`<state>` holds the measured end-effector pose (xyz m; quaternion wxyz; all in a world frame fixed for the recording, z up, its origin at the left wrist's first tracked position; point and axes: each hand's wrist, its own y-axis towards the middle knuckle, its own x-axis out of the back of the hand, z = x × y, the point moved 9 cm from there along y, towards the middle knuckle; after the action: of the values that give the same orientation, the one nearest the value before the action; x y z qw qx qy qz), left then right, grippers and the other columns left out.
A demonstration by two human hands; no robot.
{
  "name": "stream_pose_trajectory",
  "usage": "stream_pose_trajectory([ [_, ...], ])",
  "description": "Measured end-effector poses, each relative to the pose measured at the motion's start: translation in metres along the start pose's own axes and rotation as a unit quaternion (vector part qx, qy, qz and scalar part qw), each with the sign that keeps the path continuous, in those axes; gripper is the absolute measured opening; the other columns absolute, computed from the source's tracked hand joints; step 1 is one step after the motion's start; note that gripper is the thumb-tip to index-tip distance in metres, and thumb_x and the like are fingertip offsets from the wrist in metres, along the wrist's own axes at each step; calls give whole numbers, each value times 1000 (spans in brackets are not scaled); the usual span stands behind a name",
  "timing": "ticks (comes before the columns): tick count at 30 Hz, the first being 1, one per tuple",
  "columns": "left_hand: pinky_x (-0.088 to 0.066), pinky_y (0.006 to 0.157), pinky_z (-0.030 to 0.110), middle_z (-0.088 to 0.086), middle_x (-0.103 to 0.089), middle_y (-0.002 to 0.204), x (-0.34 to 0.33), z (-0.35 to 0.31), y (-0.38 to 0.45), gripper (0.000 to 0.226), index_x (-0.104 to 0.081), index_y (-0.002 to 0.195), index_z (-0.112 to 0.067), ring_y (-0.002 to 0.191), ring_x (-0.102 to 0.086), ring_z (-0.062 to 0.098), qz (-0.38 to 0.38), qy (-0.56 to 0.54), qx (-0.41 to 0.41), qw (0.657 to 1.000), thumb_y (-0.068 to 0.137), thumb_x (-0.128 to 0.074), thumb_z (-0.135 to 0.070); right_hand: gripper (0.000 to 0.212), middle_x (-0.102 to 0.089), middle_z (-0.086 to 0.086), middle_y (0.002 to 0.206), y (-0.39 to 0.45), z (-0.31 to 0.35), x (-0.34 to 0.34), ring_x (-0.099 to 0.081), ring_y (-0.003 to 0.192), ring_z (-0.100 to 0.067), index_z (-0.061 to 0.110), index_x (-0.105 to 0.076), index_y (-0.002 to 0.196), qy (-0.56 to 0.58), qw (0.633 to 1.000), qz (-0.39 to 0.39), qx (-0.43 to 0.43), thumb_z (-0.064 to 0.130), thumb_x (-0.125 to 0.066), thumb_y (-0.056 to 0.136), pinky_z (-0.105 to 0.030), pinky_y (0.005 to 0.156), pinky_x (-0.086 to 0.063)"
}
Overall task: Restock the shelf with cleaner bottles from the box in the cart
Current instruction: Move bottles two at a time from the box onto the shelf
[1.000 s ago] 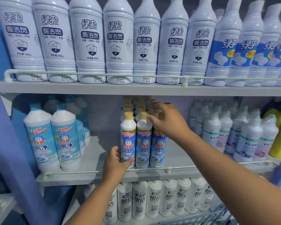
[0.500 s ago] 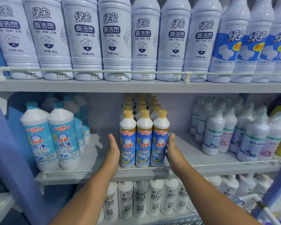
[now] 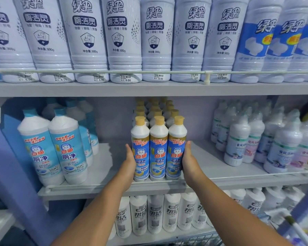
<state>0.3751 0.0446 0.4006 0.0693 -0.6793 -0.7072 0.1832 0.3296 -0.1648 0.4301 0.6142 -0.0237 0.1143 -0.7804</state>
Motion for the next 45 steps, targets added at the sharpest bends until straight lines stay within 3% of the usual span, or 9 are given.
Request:
stream_pose_trajectory([
  [13, -47, 104, 53, 12, -71, 117, -1, -6, -11, 70, -67, 94, -29, 106, -67, 30, -14, 20, -8, 1000, 95, -13, -72, 60, -68, 4, 101, -1, -3, 0, -63, 87, -10, 32, -64, 100, -15, 1000, 2, -1, 68, -17, 98, -34, 96, -43],
  [17, -47, 103, 45, 15, -67, 125, -4, -12, -20, 69, -67, 103, -21, 112, -64, 32, -20, 32, -14, 999, 100, -12, -64, 71, -62, -9, 133, -8, 1, 1, -60, 113, -21, 19, -62, 127, -32, 999, -1, -12, 63, -13, 101, -32, 98, -40],
  [21, -43, 104, 43, 19, -62, 131, 4, -22, -35, 74, -64, 123, -11, 121, -58, 35, -45, 102, -21, 994, 102, -12, -59, 71, -52, -10, 146, -25, 10, 4, -46, 138, -25, 17, -53, 141, -66, 998, -9, 3, 59, -10, 103, -39, 114, -31],
  [26, -40, 84, 31, 19, -64, 126, 18, -32, -57, 66, -64, 123, -7, 107, -61, 29, -57, 234, -102, 965, 106, -17, -50, 56, -60, 1, 133, -51, 18, 2, -57, 116, -16, 26, -57, 130, -141, 989, -6, 44, 54, -14, 105, -29, 98, -40],
  [31, -44, 80, 34, 6, -68, 106, 21, -41, -82, 43, -59, 103, -25, 88, -58, 22, -50, 337, -216, 915, 105, -23, -47, 51, -65, -3, 128, -72, 28, 11, -60, 115, -22, 25, -54, 132, -351, 924, -58, 142, 55, -23, 104, -29, 87, -42],
  [34, -48, 88, 39, 3, -63, 129, 18, -37, -94, 39, -47, 131, -33, 108, -61, 26, -41, 428, -268, 863, 102, -28, -53, 46, -66, -4, 124, -97, 35, 12, -59, 115, -25, 26, -53, 132, -438, 875, -51, 199, 52, -26, 104, -33, 90, -46],
  [38, -24, 119, 46, 7, -13, 166, 10, -24, -129, 65, -10, 158, -33, 150, -20, 31, -78, 539, -307, 781, 101, -34, -53, 60, -41, -11, 154, -125, 20, 33, -32, 144, -29, 18, -32, 154, -575, 795, -42, 187, 52, -27, 105, -40, 117, -27],
  [41, -17, 122, 43, 3, -6, 167, -5, -3, -165, 64, -16, 158, -33, 152, -9, 27, -81, 579, -315, 748, 101, -37, -53, 65, -22, -8, 164, -146, 3, 56, -16, 152, -26, 21, -21, 158, -639, 746, -29, 184, 57, -21, 103, -44, 123, -18],
  [45, -16, 123, 42, 0, -8, 167, -29, 43, -204, 62, -25, 156, -32, 153, -7, 23, -76, 637, -310, 702, 100, -36, -55, 66, -6, -5, 167, -180, -24, 94, -4, 154, -26, 24, -16, 159, -672, 721, 5, 172, 58, -20, 103, -46, 124, -10],
])
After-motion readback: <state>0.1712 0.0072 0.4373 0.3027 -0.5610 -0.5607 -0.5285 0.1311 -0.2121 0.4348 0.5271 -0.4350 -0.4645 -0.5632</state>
